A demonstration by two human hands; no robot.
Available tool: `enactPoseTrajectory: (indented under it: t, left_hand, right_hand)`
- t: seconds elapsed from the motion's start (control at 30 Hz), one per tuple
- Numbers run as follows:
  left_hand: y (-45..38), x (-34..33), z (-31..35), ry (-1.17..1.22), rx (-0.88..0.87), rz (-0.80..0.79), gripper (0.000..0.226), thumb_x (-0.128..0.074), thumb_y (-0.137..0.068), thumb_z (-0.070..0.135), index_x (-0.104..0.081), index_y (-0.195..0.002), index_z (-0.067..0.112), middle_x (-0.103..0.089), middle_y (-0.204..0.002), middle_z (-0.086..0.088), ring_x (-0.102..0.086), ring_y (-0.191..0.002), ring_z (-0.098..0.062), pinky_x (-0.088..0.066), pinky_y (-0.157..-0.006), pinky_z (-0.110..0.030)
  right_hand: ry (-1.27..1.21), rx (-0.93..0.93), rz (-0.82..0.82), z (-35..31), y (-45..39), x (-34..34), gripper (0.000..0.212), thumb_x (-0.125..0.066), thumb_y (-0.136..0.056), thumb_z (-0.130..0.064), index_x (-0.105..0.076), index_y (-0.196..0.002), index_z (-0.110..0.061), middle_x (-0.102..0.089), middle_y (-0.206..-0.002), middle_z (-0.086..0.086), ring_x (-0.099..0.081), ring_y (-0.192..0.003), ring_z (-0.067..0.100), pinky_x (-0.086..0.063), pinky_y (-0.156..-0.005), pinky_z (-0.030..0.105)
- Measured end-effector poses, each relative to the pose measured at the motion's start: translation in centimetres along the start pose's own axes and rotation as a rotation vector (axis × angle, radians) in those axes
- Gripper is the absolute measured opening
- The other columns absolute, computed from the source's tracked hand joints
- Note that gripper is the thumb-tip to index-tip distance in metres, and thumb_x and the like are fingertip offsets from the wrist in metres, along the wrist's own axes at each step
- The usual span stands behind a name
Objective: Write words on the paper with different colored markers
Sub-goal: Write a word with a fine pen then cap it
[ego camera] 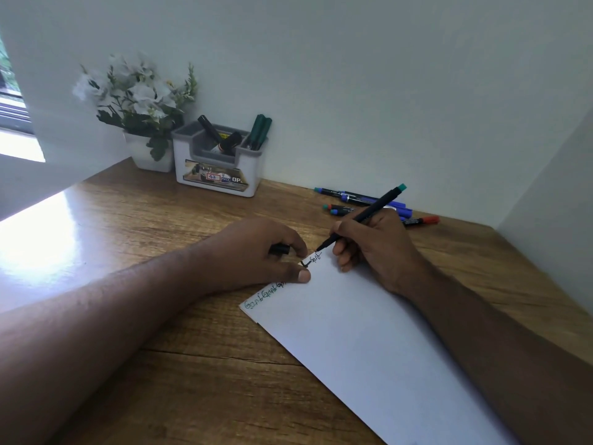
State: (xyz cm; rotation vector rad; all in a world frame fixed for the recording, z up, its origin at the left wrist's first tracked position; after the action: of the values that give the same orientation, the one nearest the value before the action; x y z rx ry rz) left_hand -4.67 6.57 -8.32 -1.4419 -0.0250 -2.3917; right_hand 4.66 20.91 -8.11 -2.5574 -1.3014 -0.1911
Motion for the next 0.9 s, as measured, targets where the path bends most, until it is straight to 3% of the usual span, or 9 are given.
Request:
enactPoseTrajectory:
  t: [0.2,0.33,0.37,0.47,0.53,0.6,0.7,0.9]
  left_hand:
    - [0.1,-0.1,0.0,-0.017,0.006,-0.015,0.04,-0.065,-0.079,0.055,-0.066,-0.115,0.036,-0.052,-0.069,0.023,-0.05,-0.069,0.011,-0.035,-0.056,-0.018]
    - [0.3,0.1,0.2,0.078,0.021,0.009,0.035,-0.048,-0.094,0.046,-0.069,-0.111,0.023,-0.069,-0.098,0.009,-0.061,-0.09,-0.006,-0.051,-0.078,-0.033]
    - [0.4,0.3,0.0,0.115,0.04,0.039,0.035,-0.044,-0.097,0.042,-0.068,-0.112,0.02,-0.07,-0.104,0.005,-0.061,-0.094,-0.011,-0.05,-0.081,-0.03]
    - [0.6,0.8,-0.1,0.206,0.049,0.115,0.031,-0.047,-0.099,0.03,-0.06,-0.127,0.028,-0.06,-0.119,0.018,-0.053,-0.1,0.008,-0.035,-0.081,0.0]
    - [0.6,1.2,-0.4,0.255,0.047,0.166,0.035,-0.052,-0.097,0.026,-0.056,-0.131,0.029,-0.061,-0.125,0.014,-0.053,-0.107,0.005,-0.035,-0.086,-0.002]
    - [0.8,1.6,-0.7,0.316,0.056,0.224,0.038,-0.058,-0.094,0.025,-0.056,-0.13,0.033,-0.064,-0.119,0.013,-0.056,-0.103,0.007,-0.04,-0.084,-0.008]
    - [1.0,2.1,-0.7,0.384,0.044,0.29,0.033,-0.066,-0.088,0.022,-0.062,-0.119,0.033,-0.067,-0.09,0.011,-0.059,-0.077,0.011,-0.04,-0.066,-0.002]
    - [1.2,2.7,-0.3,0.446,0.024,0.36,0.019,-0.072,-0.083,0.013,-0.071,-0.101,0.018,-0.069,-0.085,0.015,-0.06,-0.077,0.014,-0.039,-0.065,0.002]
  right_hand:
    - [-0.019,0.001,0.011,-0.2,0.1,0.0,0.021,-0.057,-0.09,-0.002,-0.064,-0.071,0.004,-0.062,-0.053,0.012,-0.055,-0.038,0.02,-0.049,-0.04,0.027]
    - [-0.197,0.026,0.1,-0.5,0.1,0.8,0.023,-0.054,-0.091,-0.003,-0.065,-0.071,0.0,-0.062,-0.052,0.011,-0.053,-0.038,0.019,-0.046,-0.039,0.025]
    - [-0.239,0.042,0.112,-0.6,0.0,0.9,0.025,-0.052,-0.092,-0.005,-0.066,-0.072,0.0,-0.062,-0.052,0.01,-0.053,-0.039,0.019,-0.045,-0.04,0.025]
    - [-0.357,0.087,0.085,-1.2,0.0,0.8,0.03,-0.044,-0.095,-0.007,-0.067,-0.076,-0.003,-0.063,-0.056,0.01,-0.054,-0.042,0.018,-0.046,-0.043,0.024]
    - [-0.403,0.107,0.045,-1.7,0.1,0.3,0.023,-0.043,-0.095,-0.003,-0.063,-0.082,-0.005,-0.064,-0.058,0.011,-0.054,-0.043,0.017,-0.046,-0.044,0.023]
    - [-0.425,0.111,0.008,-2.0,0.2,-0.2,0.018,-0.046,-0.093,0.0,-0.055,-0.082,-0.01,-0.065,-0.059,0.012,-0.055,-0.042,0.018,-0.045,-0.043,0.023]
    - [-0.402,0.114,-0.016,-2.3,0.4,-0.8,0.017,-0.052,-0.091,0.002,-0.052,-0.078,-0.009,-0.065,-0.059,0.013,-0.055,-0.04,0.017,-0.045,-0.042,0.023]
    - [-0.356,0.109,-0.036,-2.2,0.7,-1.5,0.011,-0.061,-0.085,0.002,-0.059,-0.078,-0.007,-0.068,-0.062,0.014,-0.059,-0.042,0.017,-0.048,-0.041,0.024]
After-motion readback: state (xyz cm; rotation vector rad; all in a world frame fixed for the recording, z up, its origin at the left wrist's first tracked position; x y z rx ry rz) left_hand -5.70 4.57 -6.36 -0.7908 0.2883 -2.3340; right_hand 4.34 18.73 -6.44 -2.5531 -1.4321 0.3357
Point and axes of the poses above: each hand's wrist, its own y-axis away from the middle knuckle, its own x-axis out of the back of the hand, z = x × y, the point moved 6 cm from there along -y, towards the middle knuckle
